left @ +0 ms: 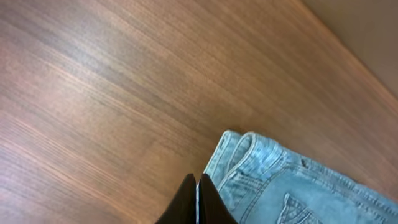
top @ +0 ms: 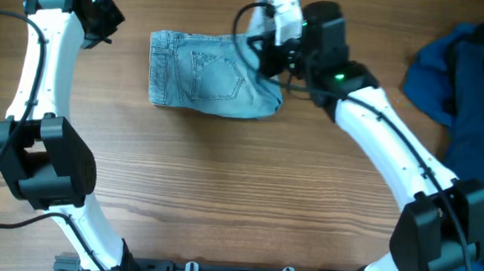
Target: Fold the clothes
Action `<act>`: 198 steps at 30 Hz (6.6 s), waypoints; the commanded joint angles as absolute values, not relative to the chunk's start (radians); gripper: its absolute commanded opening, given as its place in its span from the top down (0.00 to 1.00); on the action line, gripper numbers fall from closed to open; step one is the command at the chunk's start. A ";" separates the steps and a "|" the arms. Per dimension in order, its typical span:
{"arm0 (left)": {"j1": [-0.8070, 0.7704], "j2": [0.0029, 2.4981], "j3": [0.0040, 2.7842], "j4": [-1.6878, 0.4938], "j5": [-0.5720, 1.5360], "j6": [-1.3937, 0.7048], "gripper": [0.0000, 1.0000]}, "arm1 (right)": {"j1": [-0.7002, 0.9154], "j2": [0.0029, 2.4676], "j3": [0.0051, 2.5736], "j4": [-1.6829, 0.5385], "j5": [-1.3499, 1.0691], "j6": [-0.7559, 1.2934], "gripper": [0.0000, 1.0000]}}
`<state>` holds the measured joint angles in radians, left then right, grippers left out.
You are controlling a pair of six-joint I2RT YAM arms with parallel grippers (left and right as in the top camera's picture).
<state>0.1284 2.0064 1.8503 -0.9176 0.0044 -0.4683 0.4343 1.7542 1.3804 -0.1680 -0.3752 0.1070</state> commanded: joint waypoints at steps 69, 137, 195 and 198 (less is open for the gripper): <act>0.150 2.001 1.851 -0.934 0.418 -0.449 0.96 | 0.474 1.842 1.428 -0.033 -0.422 0.309 0.01; -0.021 2.126 1.861 -1.008 -0.047 -0.187 0.96 | 0.234 1.829 1.415 -0.527 -0.389 0.236 0.55; -0.006 2.143 1.863 -0.788 0.157 -0.296 0.96 | 0.549 2.295 1.412 -0.250 -0.577 0.605 0.96; 0.001 2.175 1.863 -0.752 0.120 -0.296 0.96 | 0.549 2.295 1.412 -0.250 -0.577 0.604 0.95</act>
<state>-0.0109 2.1612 1.8503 -0.7860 0.1421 -0.2943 0.5220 2.2246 1.4269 -0.2367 -0.5949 0.5873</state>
